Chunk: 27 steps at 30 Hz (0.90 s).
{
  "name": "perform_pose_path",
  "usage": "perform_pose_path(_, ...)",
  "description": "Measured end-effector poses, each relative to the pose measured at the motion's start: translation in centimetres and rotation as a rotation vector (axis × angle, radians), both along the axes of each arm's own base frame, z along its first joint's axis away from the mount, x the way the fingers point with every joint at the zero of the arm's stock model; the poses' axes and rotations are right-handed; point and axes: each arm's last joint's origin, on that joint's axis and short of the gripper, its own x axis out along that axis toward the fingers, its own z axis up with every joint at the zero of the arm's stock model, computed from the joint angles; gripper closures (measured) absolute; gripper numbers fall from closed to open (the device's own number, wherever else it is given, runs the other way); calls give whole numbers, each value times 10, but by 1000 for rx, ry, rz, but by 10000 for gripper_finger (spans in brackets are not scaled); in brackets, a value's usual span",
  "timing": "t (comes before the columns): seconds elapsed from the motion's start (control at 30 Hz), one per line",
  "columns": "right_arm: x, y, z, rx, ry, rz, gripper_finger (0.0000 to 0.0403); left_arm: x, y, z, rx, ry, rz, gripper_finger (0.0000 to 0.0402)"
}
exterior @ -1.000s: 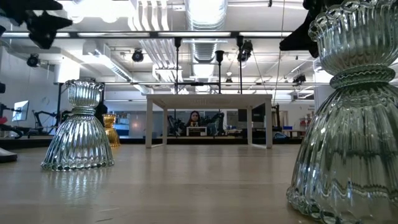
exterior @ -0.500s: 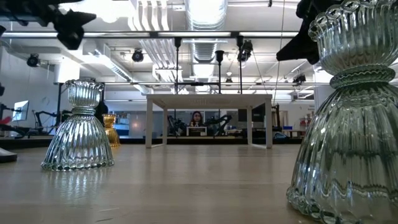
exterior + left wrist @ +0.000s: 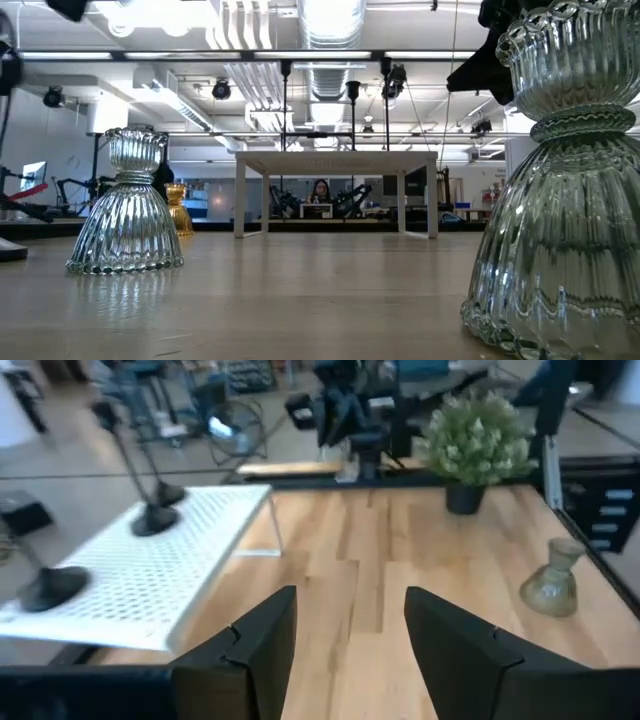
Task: Pick & Place candle stick holders
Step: Put the black candle holder on the shelf
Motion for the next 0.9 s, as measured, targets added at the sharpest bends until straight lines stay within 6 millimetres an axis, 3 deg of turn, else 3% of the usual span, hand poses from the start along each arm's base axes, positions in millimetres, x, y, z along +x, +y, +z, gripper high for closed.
perform_pose_path(0.17,1,0,-1,-13,13,6,335,-30,-9,12,-95,-91,-76,210)
perform_pose_path(0.33,2,0,-2,4,11,0,335,-46,-14,16,-171,-133,-199,210)
perform_pose_path(0.53,2,0,-2,10,9,-2,335,-48,-22,7,-323,-18,-289,210)
perform_pose_path(0.9,2,3,-2,55,8,71,335,-48,-51,-9,-522,116,-257,210)
